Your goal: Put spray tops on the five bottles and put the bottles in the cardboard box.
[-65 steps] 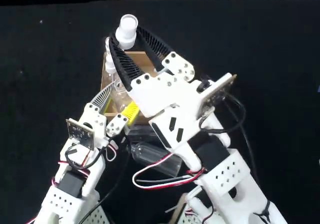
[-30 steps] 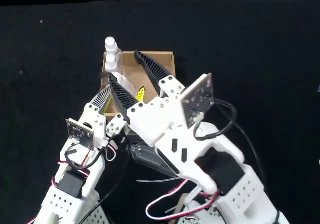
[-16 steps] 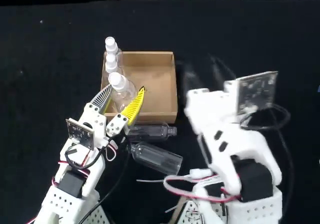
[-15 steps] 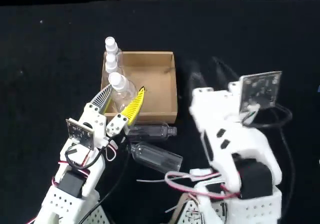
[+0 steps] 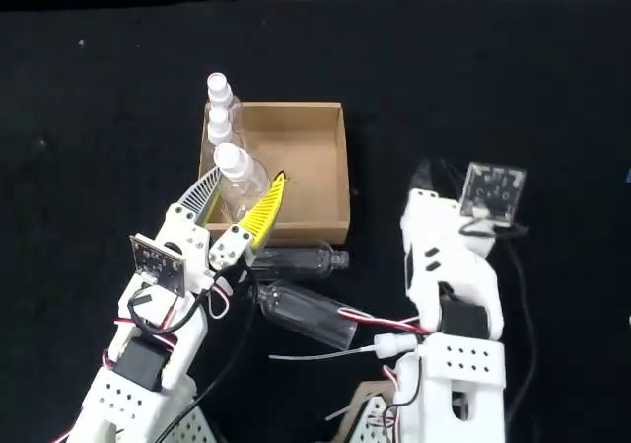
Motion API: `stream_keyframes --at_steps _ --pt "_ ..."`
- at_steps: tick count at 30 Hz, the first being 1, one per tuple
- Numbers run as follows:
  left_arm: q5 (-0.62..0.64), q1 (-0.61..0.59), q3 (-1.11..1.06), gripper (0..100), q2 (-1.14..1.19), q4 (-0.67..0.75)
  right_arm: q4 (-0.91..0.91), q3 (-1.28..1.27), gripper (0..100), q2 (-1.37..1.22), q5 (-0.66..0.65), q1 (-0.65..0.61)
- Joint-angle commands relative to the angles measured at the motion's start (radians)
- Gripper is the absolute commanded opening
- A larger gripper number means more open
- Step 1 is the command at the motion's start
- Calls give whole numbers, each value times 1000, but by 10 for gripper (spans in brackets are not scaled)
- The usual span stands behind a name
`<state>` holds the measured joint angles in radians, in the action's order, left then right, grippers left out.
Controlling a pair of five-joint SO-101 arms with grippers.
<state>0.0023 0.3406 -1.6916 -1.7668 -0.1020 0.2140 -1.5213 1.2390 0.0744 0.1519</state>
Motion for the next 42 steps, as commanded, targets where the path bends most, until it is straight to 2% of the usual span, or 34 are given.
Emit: stream_keyframes --at_steps 1,11,16,21,26,33,37,42 --pt "11 -10 -10 58 5 20 -103 -31 51 -24 -2 38" --pt "11 -4 -10 58 5 18 -61 -51 52 -24 -2 34" --pt "3 -16 -10 60 -2 23 -55 -59 52 -25 -3 -31" --pt "3 -143 -10 59 -5 43 -55 -59 52 -28 -77 -40" --pt "3 -254 -10 58 5 87 -55 -59 52 -30 -86 -41" --pt "6 -515 -10 58 8 201 -55 -59 52 -30 -86 -41" --pt "8 -621 -13 58 112 308 -60 -68 52 -25 -86 -41" --pt "11 -621 -15 61 391 545 -61 -73 52 -24 -91 -41"
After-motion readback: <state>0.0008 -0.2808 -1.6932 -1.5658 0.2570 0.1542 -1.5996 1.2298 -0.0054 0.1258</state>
